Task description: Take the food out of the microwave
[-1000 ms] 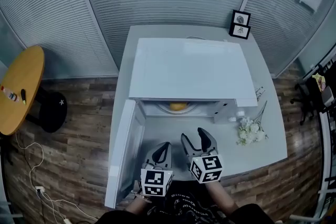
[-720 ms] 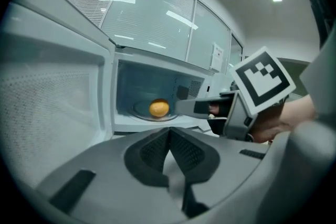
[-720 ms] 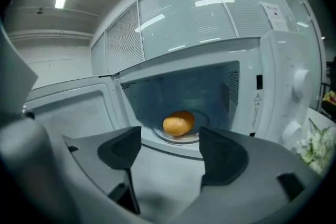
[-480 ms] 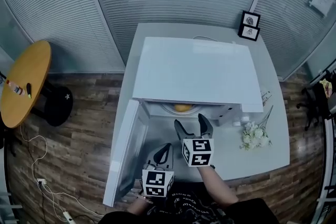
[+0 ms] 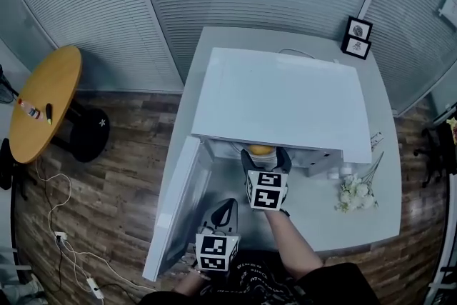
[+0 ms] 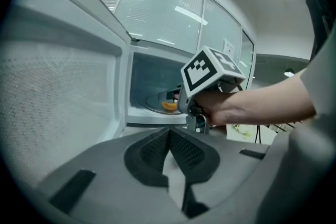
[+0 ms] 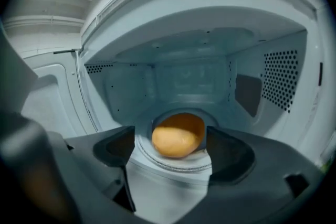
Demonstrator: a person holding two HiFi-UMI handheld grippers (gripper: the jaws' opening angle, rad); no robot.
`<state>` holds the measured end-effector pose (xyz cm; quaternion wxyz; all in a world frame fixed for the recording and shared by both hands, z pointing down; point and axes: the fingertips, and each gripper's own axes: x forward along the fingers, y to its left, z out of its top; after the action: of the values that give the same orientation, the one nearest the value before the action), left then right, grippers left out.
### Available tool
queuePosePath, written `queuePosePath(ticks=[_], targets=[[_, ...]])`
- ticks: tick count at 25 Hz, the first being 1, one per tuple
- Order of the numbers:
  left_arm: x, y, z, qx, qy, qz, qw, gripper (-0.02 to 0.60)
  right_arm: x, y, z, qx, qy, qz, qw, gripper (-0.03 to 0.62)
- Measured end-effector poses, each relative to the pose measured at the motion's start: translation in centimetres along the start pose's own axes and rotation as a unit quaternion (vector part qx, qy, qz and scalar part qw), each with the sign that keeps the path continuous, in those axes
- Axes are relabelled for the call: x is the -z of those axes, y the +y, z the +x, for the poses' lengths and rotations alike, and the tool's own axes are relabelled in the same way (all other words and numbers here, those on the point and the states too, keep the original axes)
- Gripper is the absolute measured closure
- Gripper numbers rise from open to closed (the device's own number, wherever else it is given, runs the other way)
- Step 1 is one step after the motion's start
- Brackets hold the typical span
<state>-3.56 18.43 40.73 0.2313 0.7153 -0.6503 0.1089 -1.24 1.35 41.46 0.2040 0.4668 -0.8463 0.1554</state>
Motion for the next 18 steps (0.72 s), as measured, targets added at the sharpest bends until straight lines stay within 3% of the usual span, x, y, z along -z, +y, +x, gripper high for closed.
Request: queuePosePath(ticks=[10, 18], targets=[[0.3, 0.4, 0.4, -0.005, 0.012, 0.003, 0.9999, 0.574, 1.0, -1.2, 3.0, 0.02, 0.031, -0.008, 0.999, 0.194], [0.7, 0.7, 0.9, -0.008, 0.024, 0.004, 0.9997, 0.574, 1.1, -1.2, 3.7, 0.005, 0.036, -0.029, 0.999, 0.195]])
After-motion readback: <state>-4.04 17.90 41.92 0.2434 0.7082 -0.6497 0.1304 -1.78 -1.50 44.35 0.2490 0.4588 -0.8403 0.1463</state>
